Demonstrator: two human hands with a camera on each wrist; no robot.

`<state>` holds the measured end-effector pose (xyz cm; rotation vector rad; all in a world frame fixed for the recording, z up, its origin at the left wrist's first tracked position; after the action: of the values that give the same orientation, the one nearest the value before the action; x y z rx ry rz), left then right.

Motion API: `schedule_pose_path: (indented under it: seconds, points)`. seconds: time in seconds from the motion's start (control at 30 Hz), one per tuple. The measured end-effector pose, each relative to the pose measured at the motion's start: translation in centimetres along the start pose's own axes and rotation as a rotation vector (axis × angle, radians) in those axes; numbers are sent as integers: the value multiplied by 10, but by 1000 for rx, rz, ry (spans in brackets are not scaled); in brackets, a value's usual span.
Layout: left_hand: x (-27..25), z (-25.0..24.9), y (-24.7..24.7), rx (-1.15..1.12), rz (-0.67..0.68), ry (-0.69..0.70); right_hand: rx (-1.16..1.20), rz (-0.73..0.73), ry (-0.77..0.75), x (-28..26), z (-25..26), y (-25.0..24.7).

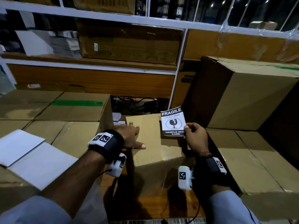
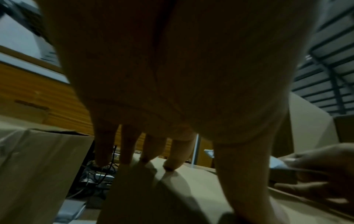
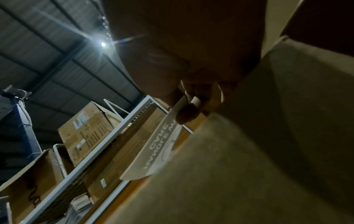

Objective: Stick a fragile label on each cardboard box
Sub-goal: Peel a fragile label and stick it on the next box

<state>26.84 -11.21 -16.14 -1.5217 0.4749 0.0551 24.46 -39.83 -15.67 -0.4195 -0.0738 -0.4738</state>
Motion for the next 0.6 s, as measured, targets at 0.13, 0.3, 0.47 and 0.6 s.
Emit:
schedule_pose_path:
  seconds: [0.13,0.3,0.47,0.6]
  points:
    - [2,0,-16,-22,-61,-35,-60,42,-15,7,-6,4]
    - [11,-23,-49,-265,-210,-15,-145,132,-32,7,-5,9]
    - [40,-52,-60,-225,-232,40,-241,89,-88,-1,0,14]
    - [60,-61,-64,-166,-215,49,-302,15,-146,-7,2,15]
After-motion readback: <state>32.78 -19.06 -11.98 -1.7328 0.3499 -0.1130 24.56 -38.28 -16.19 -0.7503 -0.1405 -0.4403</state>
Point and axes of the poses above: each hand's wrist, its own x-axis towards the middle knuckle, its own y-axis out of the palm, z = x × y, the point moved 7 cm from there along x, towards the middle knuckle, and after that the axes turned 1 degree about x, right-handed, at the moved point
